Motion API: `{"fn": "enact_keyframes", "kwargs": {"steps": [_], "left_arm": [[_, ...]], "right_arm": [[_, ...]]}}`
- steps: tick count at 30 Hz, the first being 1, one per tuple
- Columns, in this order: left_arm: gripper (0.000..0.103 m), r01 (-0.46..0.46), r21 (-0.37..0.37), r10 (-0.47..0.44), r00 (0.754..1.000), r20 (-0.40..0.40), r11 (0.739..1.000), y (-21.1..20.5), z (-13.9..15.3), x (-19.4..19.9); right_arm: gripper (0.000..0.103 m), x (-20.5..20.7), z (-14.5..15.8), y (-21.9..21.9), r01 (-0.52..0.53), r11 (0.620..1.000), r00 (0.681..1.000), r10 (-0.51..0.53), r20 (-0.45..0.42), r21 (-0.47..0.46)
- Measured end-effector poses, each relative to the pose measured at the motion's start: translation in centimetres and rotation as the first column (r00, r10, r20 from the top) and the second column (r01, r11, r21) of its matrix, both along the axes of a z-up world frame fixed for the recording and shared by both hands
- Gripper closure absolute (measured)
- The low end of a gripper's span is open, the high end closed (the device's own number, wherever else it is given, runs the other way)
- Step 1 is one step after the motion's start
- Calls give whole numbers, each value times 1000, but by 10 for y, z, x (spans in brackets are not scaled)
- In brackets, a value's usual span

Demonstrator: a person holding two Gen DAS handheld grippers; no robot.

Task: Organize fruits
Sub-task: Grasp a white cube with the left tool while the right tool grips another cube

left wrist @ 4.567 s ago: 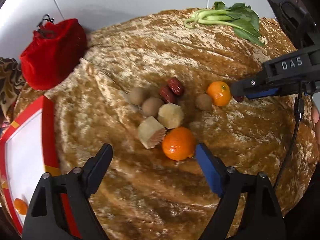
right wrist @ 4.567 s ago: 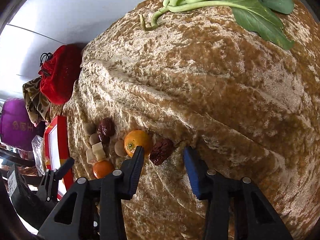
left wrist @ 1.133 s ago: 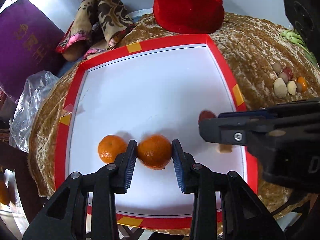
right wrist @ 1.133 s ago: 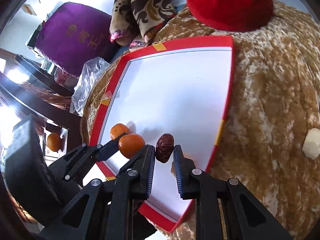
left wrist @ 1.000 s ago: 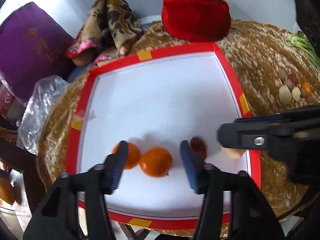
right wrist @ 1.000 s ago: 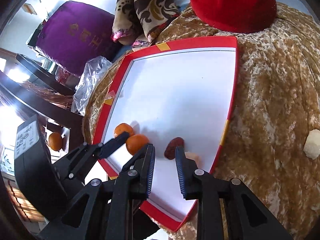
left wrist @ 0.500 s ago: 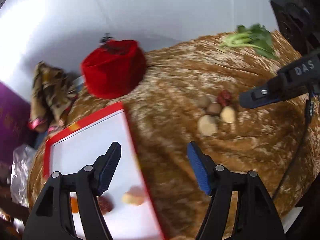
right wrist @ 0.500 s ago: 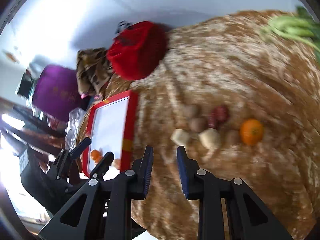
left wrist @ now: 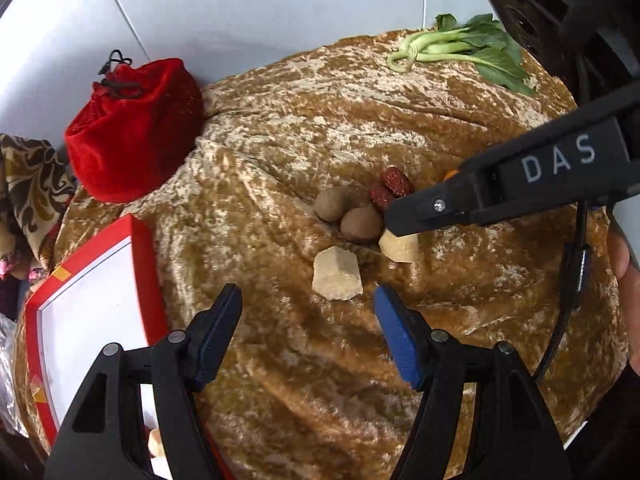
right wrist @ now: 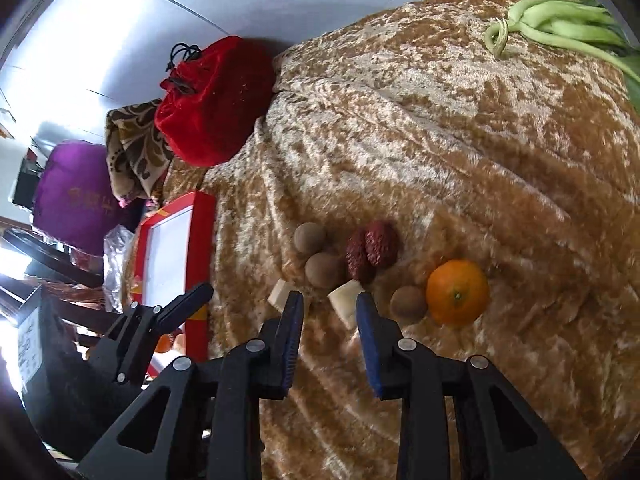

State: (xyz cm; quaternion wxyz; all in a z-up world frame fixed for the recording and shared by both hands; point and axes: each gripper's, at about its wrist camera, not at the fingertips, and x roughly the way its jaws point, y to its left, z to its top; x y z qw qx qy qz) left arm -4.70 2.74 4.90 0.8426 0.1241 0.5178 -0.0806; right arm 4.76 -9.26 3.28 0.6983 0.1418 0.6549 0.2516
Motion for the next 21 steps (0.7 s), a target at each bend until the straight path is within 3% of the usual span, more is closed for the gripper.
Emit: {"fn": "enact_keyframes", "kwargs": {"steps": [13,21], "left_arm": [[34,-24,6,24,999,-29,1000,-5,-20,16],[35,-39,-25,38,999,-36,999,-2,-28,21]], "right_arm": [[72,-1,-17,19,-78,993,997,77,-16,-90],[75,0,-21,21,-82,995,996,81,-23,-62]]}}
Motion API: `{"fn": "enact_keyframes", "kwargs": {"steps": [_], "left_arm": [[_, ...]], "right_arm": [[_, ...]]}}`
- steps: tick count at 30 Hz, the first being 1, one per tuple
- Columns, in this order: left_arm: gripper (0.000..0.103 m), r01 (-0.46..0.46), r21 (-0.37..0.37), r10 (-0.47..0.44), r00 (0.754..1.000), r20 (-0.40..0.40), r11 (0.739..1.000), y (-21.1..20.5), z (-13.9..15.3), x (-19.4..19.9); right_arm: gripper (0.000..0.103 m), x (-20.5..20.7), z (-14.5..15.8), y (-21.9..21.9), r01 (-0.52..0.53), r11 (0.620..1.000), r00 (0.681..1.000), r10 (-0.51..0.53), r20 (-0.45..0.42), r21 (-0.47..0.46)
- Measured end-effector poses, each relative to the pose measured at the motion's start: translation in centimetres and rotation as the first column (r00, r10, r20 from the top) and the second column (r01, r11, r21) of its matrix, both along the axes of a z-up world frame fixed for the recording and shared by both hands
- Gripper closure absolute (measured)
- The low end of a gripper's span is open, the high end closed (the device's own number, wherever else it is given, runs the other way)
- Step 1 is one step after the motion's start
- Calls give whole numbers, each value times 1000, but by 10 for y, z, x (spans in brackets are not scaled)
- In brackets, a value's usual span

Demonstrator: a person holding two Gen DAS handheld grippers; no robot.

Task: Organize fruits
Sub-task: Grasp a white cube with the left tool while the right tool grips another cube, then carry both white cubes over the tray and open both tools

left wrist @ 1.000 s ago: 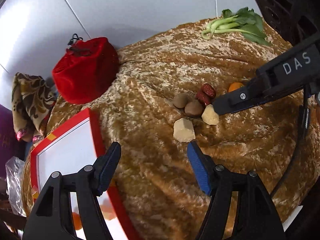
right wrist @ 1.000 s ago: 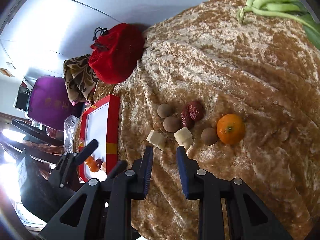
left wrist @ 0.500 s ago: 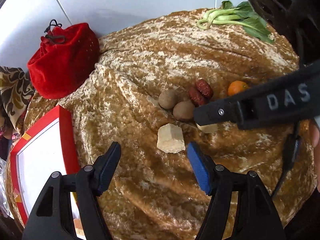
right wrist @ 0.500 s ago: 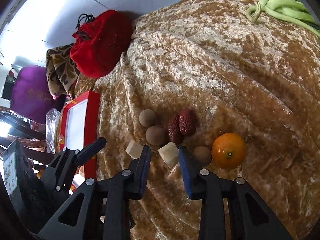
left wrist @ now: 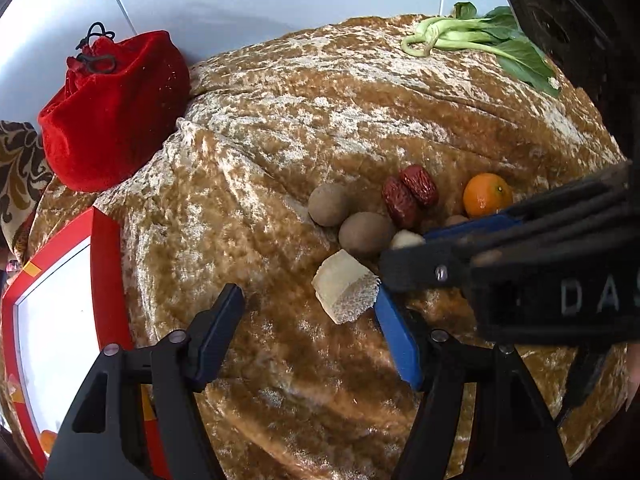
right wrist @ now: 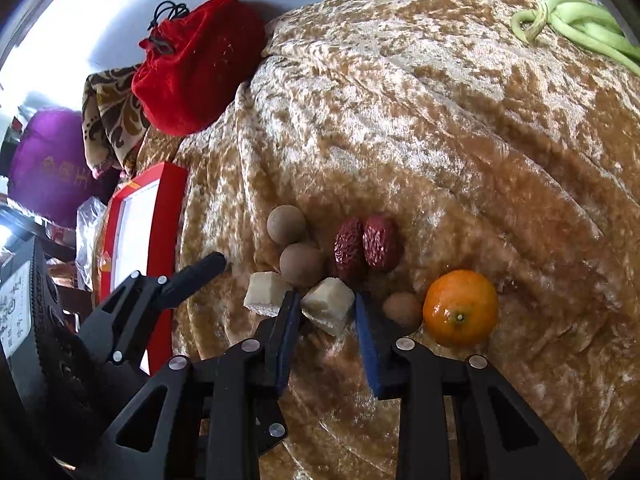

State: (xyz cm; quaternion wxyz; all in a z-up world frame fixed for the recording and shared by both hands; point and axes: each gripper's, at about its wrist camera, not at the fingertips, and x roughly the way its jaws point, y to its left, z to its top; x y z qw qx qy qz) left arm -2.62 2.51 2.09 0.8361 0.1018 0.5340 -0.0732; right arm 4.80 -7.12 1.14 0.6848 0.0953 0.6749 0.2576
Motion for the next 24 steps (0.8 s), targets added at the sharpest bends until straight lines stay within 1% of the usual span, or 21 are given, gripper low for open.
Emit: {"fn": "enact_keyframes", "kwargs": {"steps": [2,4,7,8,10,12,13,19,22,24], "left_arm": [[38,9,4,-9,1000,9,1000,-2,-1,0],[49,16,-21,-16,1000,11,1000,-2,0,0],[58,15,-36,-15,1000,11,999,-4,1,2],[60,16,-40,-15,1000,11,999,-4,1,3],[69,20,-59,-20,1000,13,998,-3,2,4],[74,22,-70,-22,1000,9,997,-4,2,5],[76,26,-73,-26,1000,8,997,-4,3,5],[76,20,-69,-20,1000,8,997,3,11,-4],[76,-7,-74,8,1000,14,997,14,21,-12],[76,-33,-72,36,999,35,997,26,31,-18]], "right_arm": [[75,0,-1,-1,-7,1000,1000,7,-8,5],[74,0,-3,-2,11,1000,1000,-11,-18,19],[75,2,-4,-8,46,998,998,-44,-41,50],[75,2,-4,-9,51,997,998,-48,-45,54],[75,3,-2,-12,64,996,997,-62,-46,56],[75,4,1,-17,79,995,996,-76,-47,63],[75,5,2,-21,91,994,995,-88,-47,66],[75,7,7,-31,115,988,992,-110,-53,106],[75,3,14,-24,103,984,994,-98,-43,144],[75,0,19,-14,92,980,996,-87,-34,175]]}}
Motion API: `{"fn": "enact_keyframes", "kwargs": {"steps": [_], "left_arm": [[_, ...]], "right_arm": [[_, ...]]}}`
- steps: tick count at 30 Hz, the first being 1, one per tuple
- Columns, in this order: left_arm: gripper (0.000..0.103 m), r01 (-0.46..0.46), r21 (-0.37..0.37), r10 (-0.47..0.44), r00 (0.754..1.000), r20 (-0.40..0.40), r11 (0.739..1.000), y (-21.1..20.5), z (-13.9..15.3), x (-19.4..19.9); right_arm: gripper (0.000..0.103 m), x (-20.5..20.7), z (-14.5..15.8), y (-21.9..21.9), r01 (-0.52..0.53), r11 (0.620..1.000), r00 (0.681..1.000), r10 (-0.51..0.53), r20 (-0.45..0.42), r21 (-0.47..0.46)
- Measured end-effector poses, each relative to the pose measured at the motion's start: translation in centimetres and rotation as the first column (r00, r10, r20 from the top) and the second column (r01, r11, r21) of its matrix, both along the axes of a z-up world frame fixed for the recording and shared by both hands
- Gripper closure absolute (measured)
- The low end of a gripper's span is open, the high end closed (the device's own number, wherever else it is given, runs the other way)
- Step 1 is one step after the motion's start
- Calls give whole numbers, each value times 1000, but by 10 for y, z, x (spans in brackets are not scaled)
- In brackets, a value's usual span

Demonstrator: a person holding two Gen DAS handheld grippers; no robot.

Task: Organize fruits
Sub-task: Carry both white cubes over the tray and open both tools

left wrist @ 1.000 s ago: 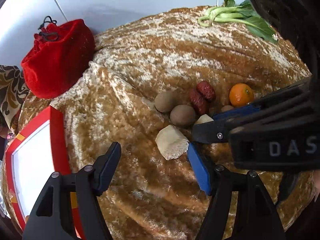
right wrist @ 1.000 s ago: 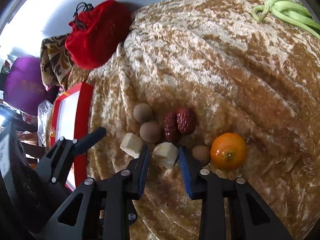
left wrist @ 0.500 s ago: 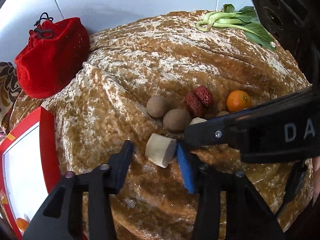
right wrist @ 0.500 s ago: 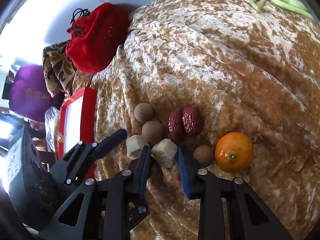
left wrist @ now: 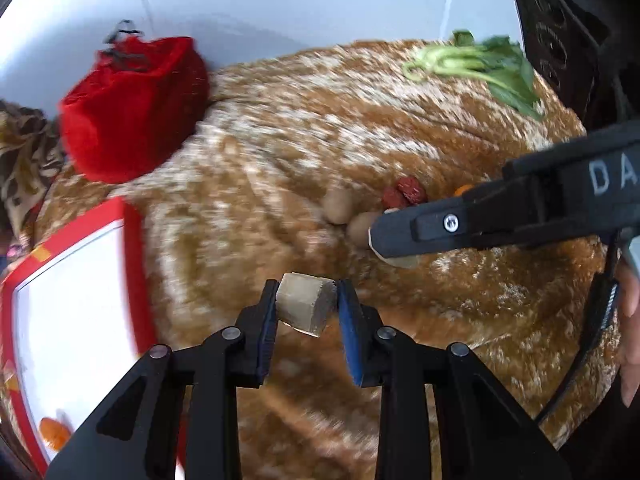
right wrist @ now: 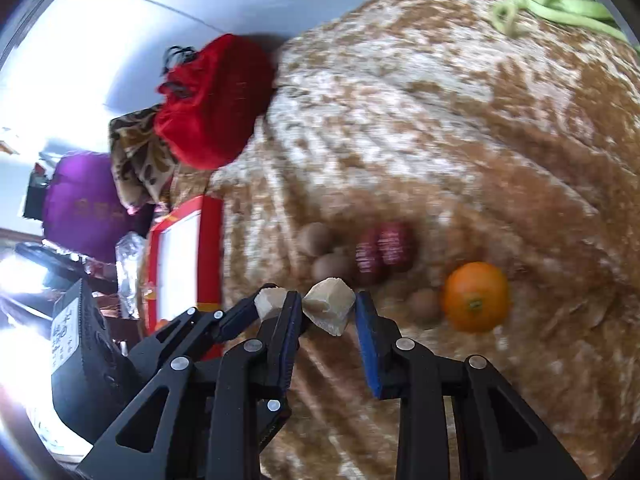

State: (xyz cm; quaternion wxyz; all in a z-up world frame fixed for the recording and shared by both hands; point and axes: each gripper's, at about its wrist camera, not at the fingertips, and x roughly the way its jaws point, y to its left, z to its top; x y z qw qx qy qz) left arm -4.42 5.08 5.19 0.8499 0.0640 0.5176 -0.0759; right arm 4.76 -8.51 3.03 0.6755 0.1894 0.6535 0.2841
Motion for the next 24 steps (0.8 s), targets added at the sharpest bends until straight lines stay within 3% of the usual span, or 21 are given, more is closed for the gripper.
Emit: {"fn": "enact_keyframes", "kwargs": {"steps": [4,10,17,24], "left_arm": [[76,-90,-23,91,995,47,996,34,24,-13],[76,-265,1,264,959,106,964,92,49,-34],[76,-400,29,399,916,24,916,140,29,-43],[76,-440,61,442,897,-20,896,154,17,-43]], "right_arm": [[75,-9,9,22,-37,998,999,36,29,48],[75,-26,22,65,-105,989,992,98,74,108],[75,-58,30,118,-220,965,972,204,119,145],[75,-81,25,150,-285,949,954,267,133,137]]}}
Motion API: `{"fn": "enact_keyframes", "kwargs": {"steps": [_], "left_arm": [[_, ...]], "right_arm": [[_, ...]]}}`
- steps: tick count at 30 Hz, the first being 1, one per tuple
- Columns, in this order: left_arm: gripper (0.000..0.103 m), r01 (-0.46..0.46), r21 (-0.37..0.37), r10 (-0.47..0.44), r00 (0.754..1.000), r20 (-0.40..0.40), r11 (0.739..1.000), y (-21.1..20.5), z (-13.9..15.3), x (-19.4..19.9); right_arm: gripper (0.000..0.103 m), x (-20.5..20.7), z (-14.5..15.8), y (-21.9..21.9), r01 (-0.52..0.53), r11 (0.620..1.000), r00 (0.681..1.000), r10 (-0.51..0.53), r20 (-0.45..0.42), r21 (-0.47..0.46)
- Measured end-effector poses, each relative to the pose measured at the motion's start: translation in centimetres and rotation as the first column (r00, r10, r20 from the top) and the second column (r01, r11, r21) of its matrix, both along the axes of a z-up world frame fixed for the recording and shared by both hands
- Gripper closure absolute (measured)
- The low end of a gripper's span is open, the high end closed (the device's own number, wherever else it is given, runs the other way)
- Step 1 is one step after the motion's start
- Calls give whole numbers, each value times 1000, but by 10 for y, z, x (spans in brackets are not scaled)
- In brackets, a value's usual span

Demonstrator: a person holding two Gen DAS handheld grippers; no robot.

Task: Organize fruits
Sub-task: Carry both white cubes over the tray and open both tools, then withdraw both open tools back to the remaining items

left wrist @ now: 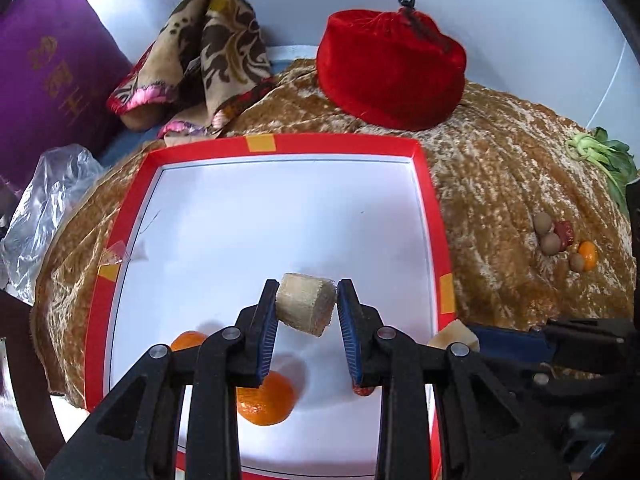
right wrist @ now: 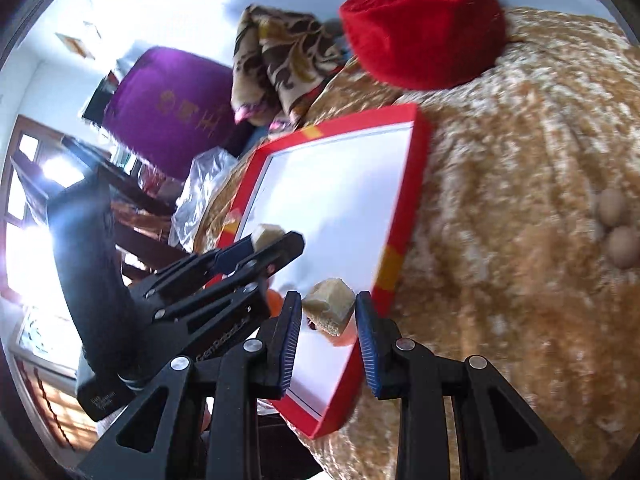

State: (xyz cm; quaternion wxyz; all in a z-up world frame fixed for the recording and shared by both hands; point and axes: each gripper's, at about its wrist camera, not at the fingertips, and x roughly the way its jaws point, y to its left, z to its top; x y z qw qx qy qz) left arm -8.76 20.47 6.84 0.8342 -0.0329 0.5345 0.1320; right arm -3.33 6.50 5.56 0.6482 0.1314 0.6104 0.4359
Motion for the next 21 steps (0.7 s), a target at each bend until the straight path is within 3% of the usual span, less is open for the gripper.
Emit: {"fn": "enact_keyframes", "kwargs": {"steps": [6,10,18,21], "left_arm": [[76,-25,1,25,999,-39,1000,10,-8,0],[74,-41,44,42,999,-33,998,9,-3,2],[48,15,102,-21,998,60,995,-18,20,14],[46,79,98,-88,992,92,992,-42,26,22]], "right_arm": [[72,-10,-6,12,-21,999,1000,22,17,-29],[72,-8,-2,9,-13,1000,1000,13,6,-9],[71,10,15,-33,70,997,997,-71,6,31],[71,26,25,-74,150,988,989,-151,11,46]]}}
